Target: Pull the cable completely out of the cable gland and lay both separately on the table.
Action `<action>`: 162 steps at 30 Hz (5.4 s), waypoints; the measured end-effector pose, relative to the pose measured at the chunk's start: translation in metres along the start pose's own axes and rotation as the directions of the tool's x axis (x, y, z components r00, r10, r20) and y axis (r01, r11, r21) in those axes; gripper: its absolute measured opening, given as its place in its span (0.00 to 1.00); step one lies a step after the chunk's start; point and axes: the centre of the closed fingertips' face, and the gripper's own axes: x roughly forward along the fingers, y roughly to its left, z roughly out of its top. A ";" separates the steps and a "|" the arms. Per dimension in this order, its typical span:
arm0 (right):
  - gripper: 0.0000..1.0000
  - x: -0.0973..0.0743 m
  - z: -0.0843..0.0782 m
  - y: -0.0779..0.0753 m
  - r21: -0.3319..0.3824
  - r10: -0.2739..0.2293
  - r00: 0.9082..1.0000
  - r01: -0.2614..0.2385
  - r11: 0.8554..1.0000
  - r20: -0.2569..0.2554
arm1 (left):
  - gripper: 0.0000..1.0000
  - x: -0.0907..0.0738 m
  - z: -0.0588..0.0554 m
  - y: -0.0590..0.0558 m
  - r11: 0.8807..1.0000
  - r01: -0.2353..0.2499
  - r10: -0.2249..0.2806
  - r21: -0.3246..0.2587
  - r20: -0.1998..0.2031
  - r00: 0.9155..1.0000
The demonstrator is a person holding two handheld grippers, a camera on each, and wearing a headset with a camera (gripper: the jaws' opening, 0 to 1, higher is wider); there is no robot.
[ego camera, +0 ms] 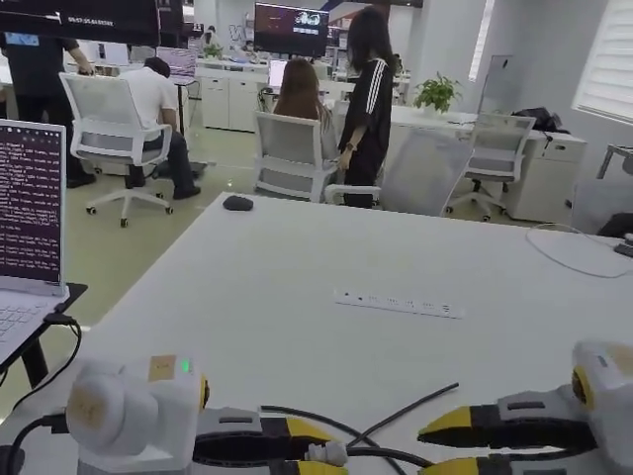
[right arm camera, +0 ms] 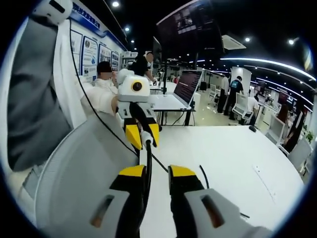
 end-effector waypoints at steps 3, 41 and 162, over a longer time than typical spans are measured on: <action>0.17 0.013 0.009 0.005 -0.004 0.024 1.000 -0.024 1.000 0.015 | 0.16 0.001 0.000 -0.003 1.000 0.013 -0.013 0.001 0.000 1.000; 0.02 0.001 -0.030 0.006 0.048 -0.043 0.999 0.044 0.998 -0.020 | 0.16 0.002 -0.011 0.003 0.997 0.016 -0.018 -0.078 -0.026 0.999; 0.02 -0.030 -0.079 -0.008 0.127 -0.065 0.985 0.087 0.988 -0.162 | 0.16 0.000 -0.012 0.010 0.991 -0.012 0.009 -0.132 -0.024 1.000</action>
